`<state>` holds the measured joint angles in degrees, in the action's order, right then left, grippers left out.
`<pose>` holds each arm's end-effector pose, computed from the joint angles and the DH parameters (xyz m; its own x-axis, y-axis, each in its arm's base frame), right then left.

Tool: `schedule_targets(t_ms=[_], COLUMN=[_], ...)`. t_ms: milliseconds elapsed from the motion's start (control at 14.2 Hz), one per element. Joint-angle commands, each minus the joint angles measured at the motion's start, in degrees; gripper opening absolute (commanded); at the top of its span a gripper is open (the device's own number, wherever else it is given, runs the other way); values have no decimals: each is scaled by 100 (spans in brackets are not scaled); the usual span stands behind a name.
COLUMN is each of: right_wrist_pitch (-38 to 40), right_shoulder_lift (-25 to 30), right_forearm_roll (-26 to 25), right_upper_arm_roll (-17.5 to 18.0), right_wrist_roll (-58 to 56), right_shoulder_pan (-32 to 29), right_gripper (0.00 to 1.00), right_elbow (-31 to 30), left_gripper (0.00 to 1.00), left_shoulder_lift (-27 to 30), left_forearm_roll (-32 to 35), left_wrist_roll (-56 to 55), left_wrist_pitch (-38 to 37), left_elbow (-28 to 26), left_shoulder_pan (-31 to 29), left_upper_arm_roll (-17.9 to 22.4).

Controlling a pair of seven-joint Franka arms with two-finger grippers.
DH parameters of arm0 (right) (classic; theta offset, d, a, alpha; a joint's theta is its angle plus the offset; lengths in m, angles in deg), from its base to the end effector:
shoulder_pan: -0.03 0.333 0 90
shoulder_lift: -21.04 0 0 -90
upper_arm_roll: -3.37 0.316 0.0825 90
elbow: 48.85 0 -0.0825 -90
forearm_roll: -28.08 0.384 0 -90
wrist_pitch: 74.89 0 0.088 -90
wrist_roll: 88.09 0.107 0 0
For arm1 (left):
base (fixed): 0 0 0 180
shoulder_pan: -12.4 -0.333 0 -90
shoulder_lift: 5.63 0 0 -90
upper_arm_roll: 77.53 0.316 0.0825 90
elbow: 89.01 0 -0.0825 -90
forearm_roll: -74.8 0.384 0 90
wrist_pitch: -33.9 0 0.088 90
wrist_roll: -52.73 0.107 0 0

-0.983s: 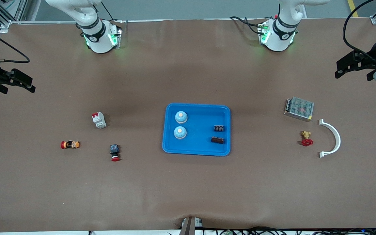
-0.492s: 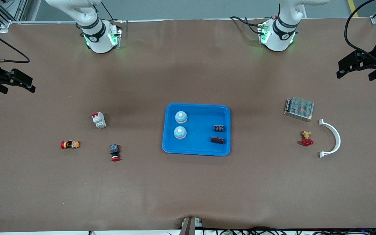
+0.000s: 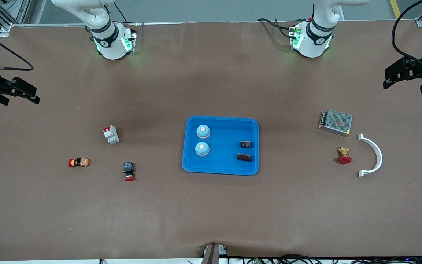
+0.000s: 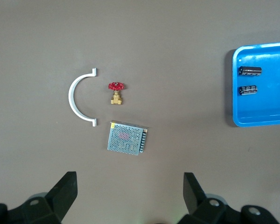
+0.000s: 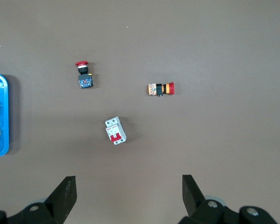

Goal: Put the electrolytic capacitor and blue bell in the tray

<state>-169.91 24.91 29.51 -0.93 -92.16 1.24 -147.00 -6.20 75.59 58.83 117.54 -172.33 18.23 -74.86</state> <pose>0.5388 -0.0279 0.6015 0.9998 0.0150 0.0148 0.0154 -0.9995 -0.0290 0.5455 -0.0287 0.6637 0.9872 -0.1594 -0.0058 -0.1595 -0.9871 -0.0136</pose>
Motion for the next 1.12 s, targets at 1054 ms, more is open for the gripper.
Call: schedule_targets(t_ms=[1054], right_wrist_pitch=[63], right_shoulder_lift=[-71], right_forearm_roll=[-73], right_upper_arm_roll=[78], right_wrist_roll=[-15], right_shoulder_pan=[-94], right_gripper=[100], right_elbow=[138], left_gripper=[100], left_shoulder_lift=[-110], left_forearm_roll=[106], left_wrist_roll=[40], left_wrist_pitch=[20], left_elbow=[158], left_shoulder_pan=[32], left_upper_arm_roll=[23])
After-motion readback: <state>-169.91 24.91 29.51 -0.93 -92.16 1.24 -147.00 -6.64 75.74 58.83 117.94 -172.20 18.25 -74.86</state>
